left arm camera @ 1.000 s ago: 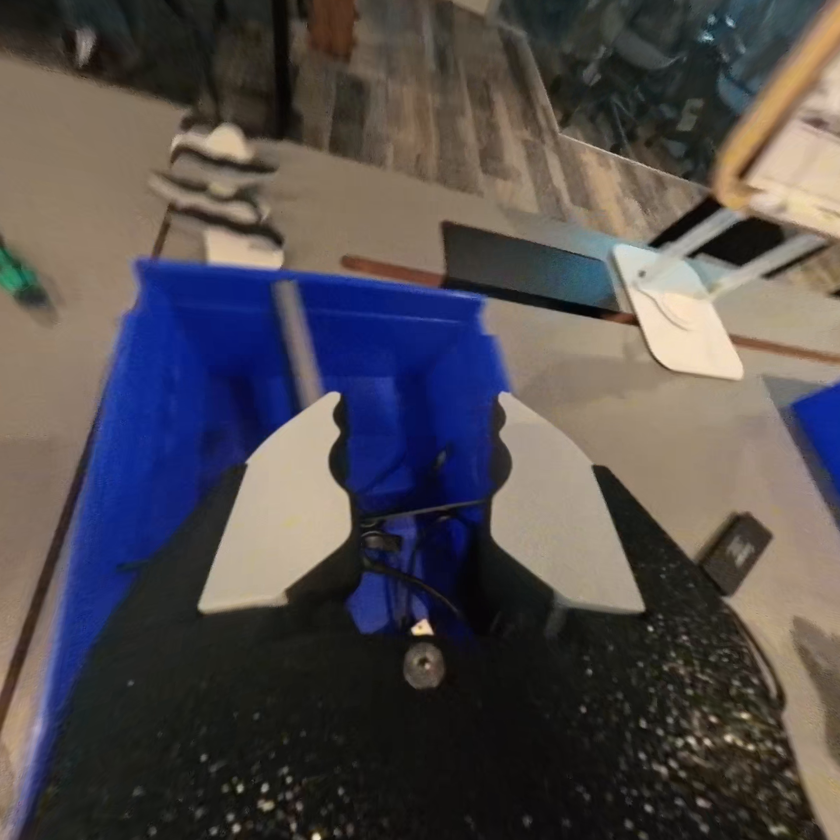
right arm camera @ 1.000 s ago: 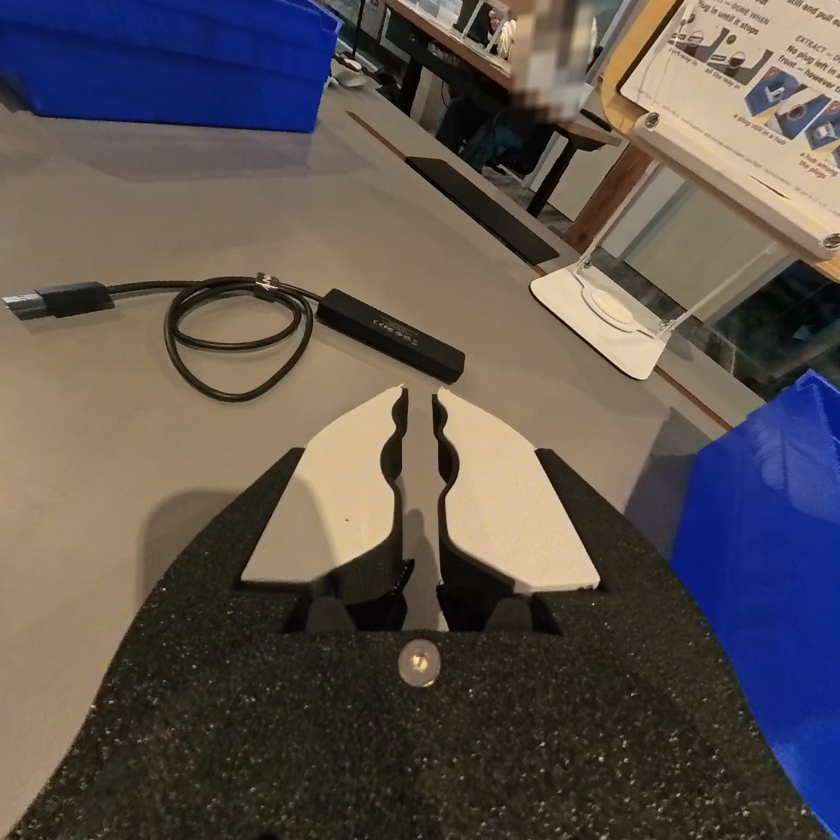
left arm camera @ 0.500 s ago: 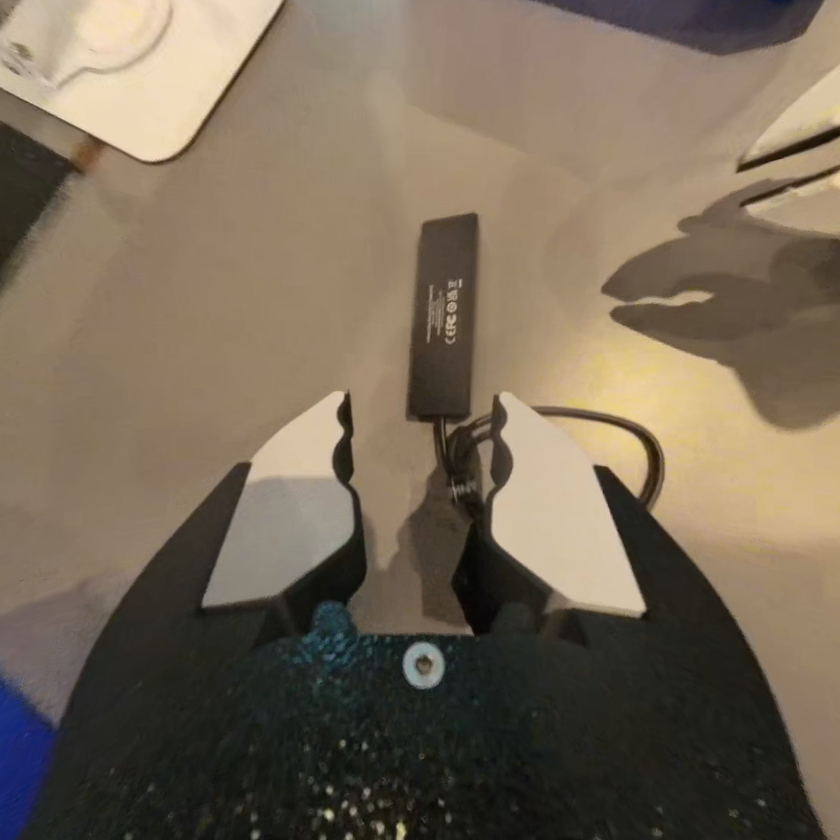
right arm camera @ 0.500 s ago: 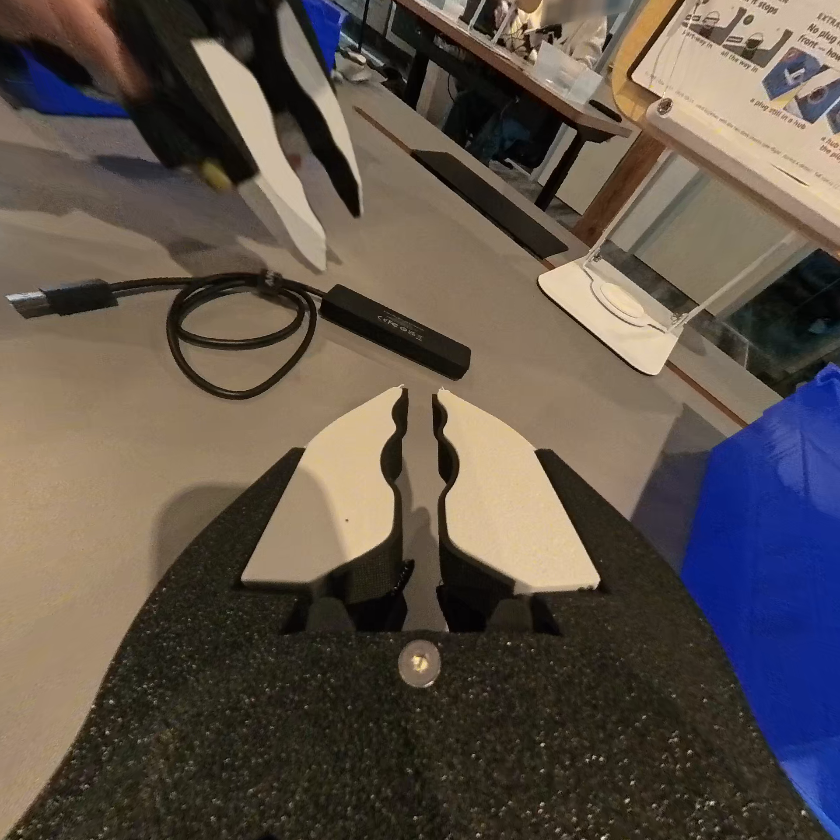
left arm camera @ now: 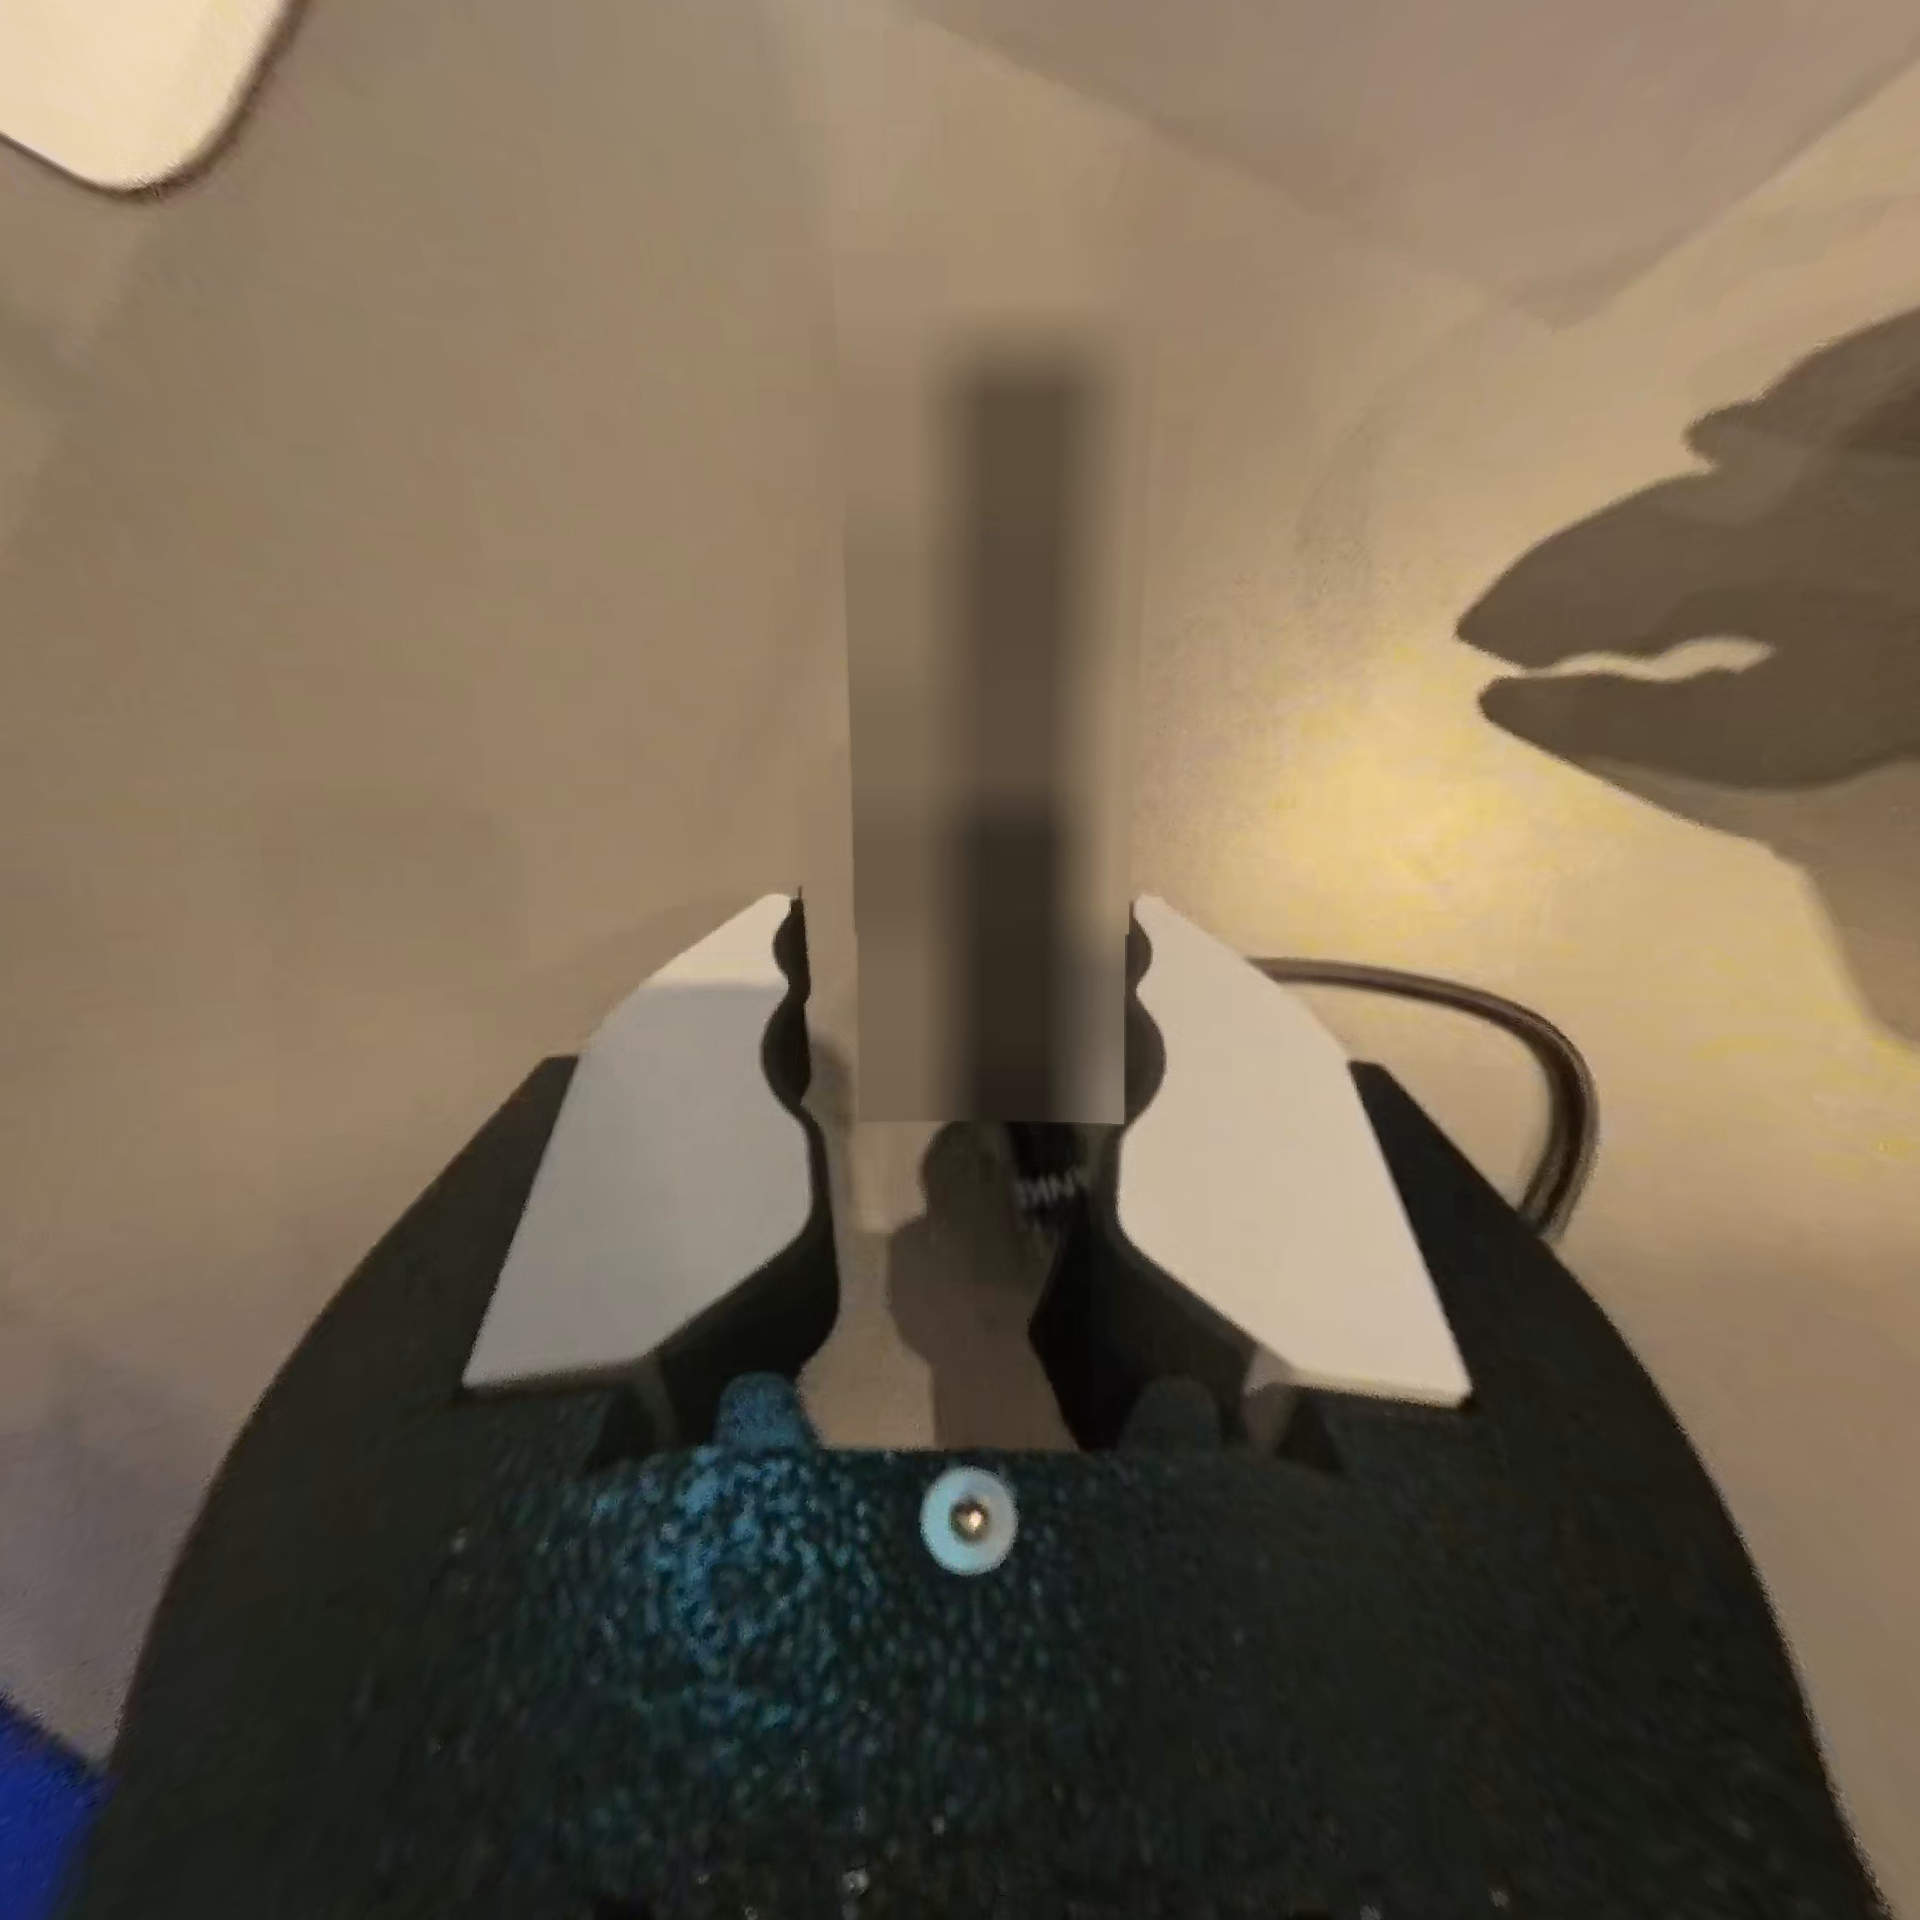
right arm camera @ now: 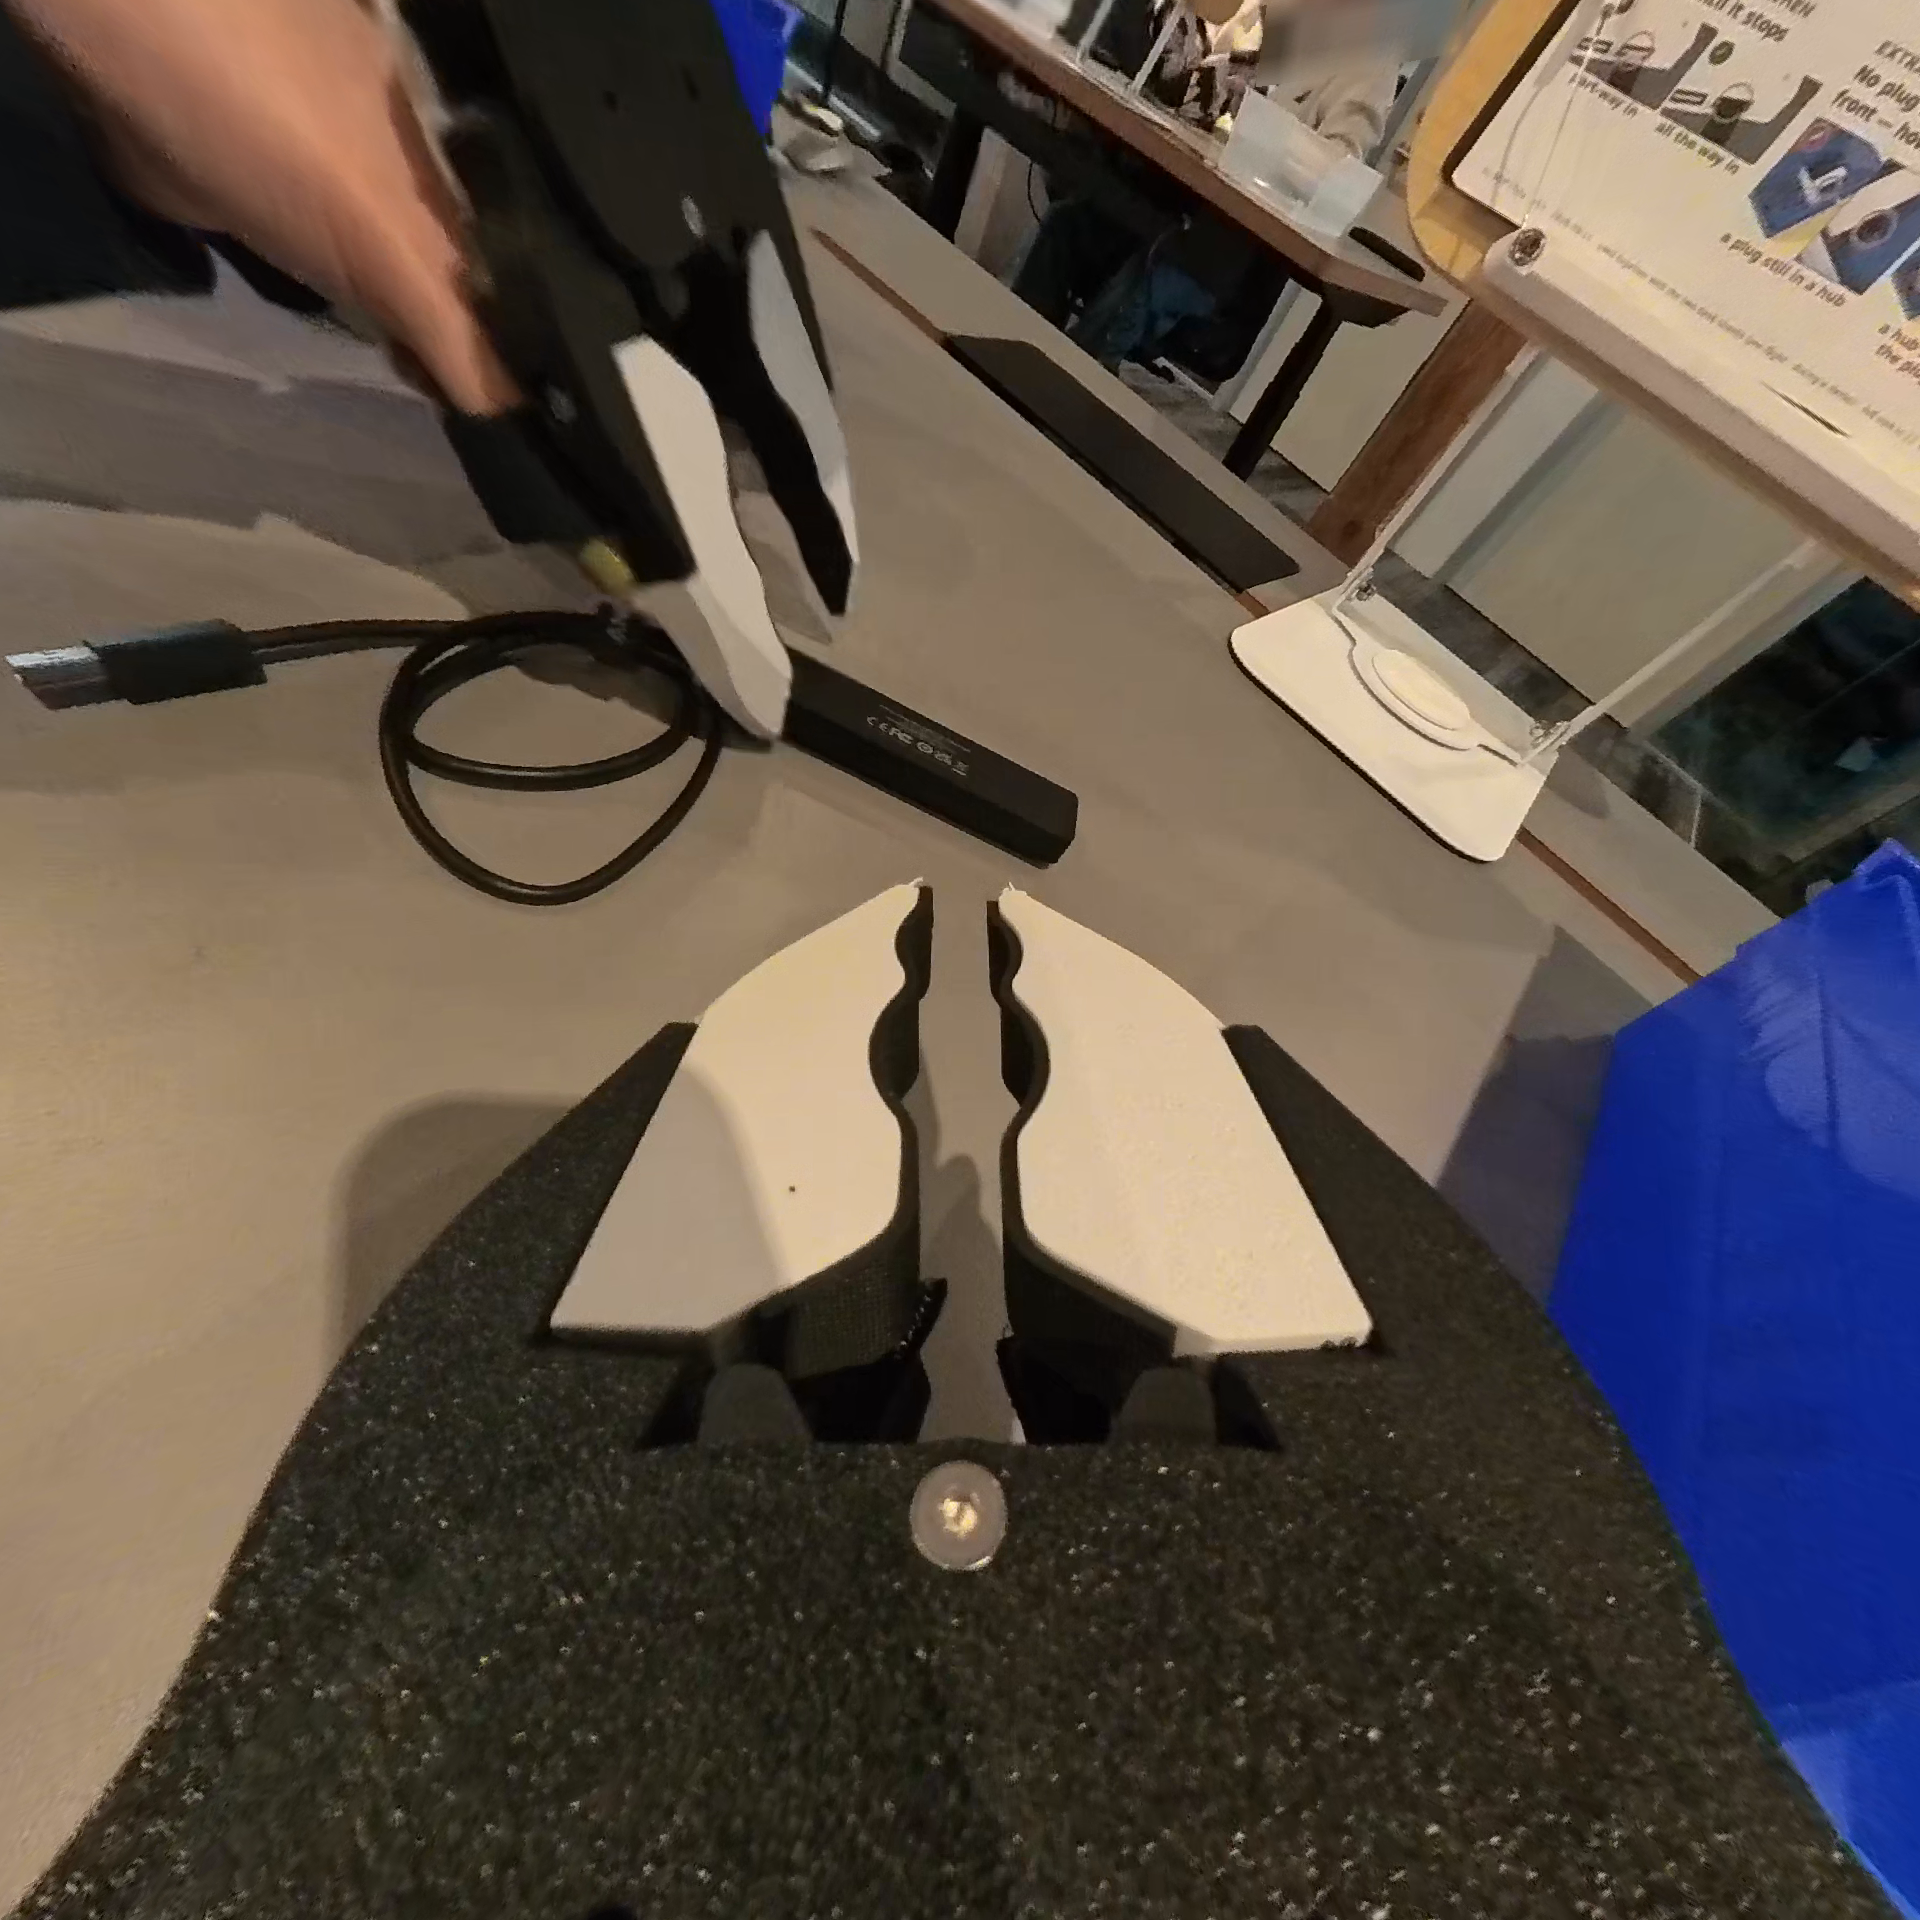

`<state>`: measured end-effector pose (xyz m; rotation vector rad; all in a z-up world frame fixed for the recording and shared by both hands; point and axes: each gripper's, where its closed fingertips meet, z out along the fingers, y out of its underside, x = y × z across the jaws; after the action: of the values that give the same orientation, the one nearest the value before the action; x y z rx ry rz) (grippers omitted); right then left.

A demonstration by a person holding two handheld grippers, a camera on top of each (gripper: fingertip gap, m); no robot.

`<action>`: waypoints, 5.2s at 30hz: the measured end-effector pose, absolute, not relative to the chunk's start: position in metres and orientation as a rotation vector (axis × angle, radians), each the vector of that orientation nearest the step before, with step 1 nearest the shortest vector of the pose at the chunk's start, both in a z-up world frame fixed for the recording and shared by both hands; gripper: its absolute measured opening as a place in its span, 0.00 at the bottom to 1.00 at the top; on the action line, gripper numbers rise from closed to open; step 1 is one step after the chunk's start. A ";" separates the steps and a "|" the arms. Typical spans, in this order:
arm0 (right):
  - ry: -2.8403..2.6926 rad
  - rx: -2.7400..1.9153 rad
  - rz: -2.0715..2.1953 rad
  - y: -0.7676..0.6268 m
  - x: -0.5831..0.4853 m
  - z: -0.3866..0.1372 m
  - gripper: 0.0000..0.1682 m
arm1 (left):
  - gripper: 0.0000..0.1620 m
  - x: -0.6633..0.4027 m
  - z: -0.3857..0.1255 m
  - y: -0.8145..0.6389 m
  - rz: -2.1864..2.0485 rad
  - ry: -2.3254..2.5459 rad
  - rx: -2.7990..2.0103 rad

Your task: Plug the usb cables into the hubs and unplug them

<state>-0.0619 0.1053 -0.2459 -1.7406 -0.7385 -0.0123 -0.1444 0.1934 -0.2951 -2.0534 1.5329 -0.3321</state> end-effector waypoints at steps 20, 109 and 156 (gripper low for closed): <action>-0.748 -1.730 -0.033 0.105 -0.063 -0.244 0.06 | 0.20 -0.457 -0.254 0.221 0.188 1.534 -2.202; -0.525 -1.380 0.802 0.181 -0.144 -0.192 0.14 | 0.10 -0.153 -0.210 0.199 0.066 1.214 -0.820; -1.456 -1.244 0.349 0.115 -0.168 -0.226 0.02 | 0.05 -0.139 -0.249 0.130 -0.554 1.709 -0.986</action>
<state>-0.1680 0.1152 -0.2256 -1.2435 -1.4557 0.3489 -0.1390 0.1303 -0.2486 -0.9864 1.7087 -0.5544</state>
